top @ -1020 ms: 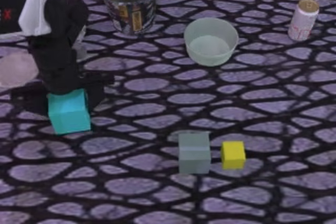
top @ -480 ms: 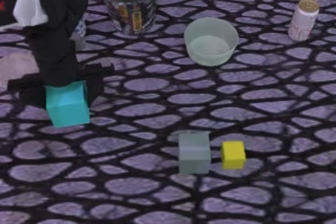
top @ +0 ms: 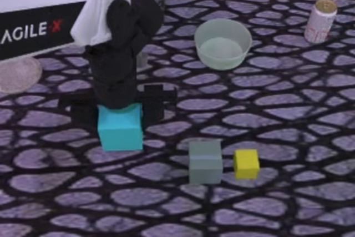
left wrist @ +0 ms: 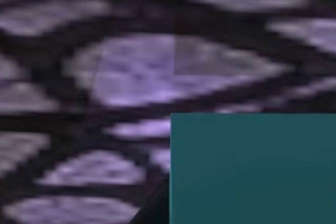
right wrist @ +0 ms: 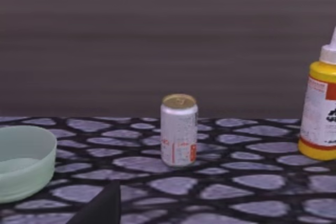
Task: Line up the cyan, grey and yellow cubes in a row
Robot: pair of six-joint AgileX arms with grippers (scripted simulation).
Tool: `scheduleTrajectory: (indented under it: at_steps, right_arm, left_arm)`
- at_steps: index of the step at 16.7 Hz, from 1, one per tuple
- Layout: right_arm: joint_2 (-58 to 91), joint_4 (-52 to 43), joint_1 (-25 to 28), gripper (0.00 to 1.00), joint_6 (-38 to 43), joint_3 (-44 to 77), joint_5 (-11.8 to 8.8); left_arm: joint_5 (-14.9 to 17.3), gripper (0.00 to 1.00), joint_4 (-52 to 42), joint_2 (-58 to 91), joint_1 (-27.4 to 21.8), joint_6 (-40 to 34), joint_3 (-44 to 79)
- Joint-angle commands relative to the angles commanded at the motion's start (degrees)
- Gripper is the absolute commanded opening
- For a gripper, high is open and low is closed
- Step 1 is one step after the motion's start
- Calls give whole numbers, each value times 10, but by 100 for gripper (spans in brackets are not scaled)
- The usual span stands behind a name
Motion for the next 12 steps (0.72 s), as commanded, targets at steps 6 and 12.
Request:
scheduleTrajectory:
  at_steps: [6,12]
  right_arm:
    - [0,0,0,100,0,0,0]
    - [0,0,0,100,0,0,0]
  left_arm:
    - [0,0,-3,-5,-26,-13,0]
    - [0,0,81,23,-27,-14,-55]
